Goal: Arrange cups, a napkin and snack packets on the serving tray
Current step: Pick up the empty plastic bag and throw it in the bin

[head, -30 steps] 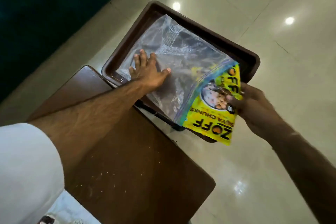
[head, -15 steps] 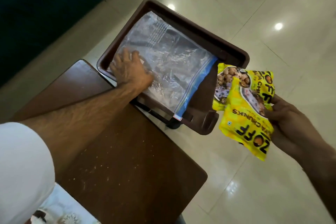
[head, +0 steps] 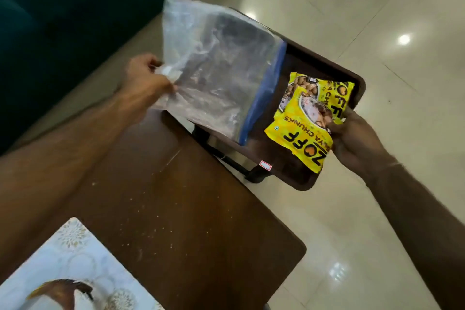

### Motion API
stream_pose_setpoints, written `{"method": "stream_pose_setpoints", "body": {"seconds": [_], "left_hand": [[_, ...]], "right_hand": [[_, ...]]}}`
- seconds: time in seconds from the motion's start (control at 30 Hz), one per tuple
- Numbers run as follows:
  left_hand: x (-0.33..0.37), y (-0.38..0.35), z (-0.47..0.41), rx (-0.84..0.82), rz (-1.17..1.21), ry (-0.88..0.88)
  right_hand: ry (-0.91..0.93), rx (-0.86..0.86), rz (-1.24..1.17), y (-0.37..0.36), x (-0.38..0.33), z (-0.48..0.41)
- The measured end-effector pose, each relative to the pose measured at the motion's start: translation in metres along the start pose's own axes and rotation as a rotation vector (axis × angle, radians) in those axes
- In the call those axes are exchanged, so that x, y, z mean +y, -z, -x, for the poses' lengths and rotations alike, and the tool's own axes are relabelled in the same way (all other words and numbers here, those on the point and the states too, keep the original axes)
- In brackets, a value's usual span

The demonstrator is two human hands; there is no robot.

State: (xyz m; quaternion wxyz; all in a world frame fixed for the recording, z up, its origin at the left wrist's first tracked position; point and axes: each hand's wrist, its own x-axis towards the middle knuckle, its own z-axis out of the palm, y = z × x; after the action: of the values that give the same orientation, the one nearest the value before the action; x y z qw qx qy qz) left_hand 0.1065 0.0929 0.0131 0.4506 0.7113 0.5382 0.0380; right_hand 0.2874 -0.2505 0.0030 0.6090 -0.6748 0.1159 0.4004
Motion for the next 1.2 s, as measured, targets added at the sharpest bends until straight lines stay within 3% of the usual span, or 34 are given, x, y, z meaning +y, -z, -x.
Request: {"method": "stream_pose_setpoints", "body": {"seconds": [0.1,0.2,0.27,0.3,0.37,0.43,0.53,0.63,0.73,0.8,0.83,0.93,1.07,1.2], "left_hand": [[-0.029,0.032,-0.002,0.0,0.05,0.022],[-0.052,0.032,0.0,-0.01,0.248,0.108],[-0.061,0.025,0.003,0.041,0.394,0.162],[-0.062,0.022,0.005,0.076,0.469,0.188],[-0.059,0.022,0.01,0.12,0.538,0.125],[-0.052,0.036,0.019,0.099,0.458,-0.098],[-0.035,0.074,0.04,-0.046,0.337,-0.405],[-0.023,0.124,0.052,-0.093,0.259,-0.47],[-0.018,0.173,0.059,0.048,0.433,-0.407],[-0.021,0.202,0.063,0.209,0.68,-0.229],[-0.024,0.211,0.065,0.209,0.81,-0.107],[-0.033,0.247,0.085,-0.022,1.125,0.129],[-0.035,0.308,0.125,-0.075,1.263,0.019],[-0.029,0.393,0.179,-0.001,1.306,-0.178]], "right_hand": [[0.014,0.084,0.065,-0.038,0.005,-0.013],[0.111,0.401,0.5,-0.065,0.001,-0.016],[0.392,0.586,0.834,-0.085,-0.013,-0.009],[0.595,0.567,0.892,-0.099,-0.022,-0.007],[0.886,0.326,0.911,-0.136,-0.045,-0.01],[0.961,-0.026,1.002,-0.178,-0.075,-0.023],[0.814,-0.474,1.321,-0.237,-0.12,-0.035],[0.632,-0.703,1.304,-0.278,-0.151,-0.025],[0.553,-0.79,1.222,-0.301,-0.173,-0.006],[0.556,-0.886,1.123,-0.32,-0.186,0.021],[0.544,-0.938,1.068,-0.328,-0.191,0.035],[0.504,-1.037,0.878,-0.365,-0.207,0.091],[0.494,-1.117,0.683,-0.423,-0.228,0.176],[0.638,-1.026,0.588,-0.49,-0.25,0.275]]}}
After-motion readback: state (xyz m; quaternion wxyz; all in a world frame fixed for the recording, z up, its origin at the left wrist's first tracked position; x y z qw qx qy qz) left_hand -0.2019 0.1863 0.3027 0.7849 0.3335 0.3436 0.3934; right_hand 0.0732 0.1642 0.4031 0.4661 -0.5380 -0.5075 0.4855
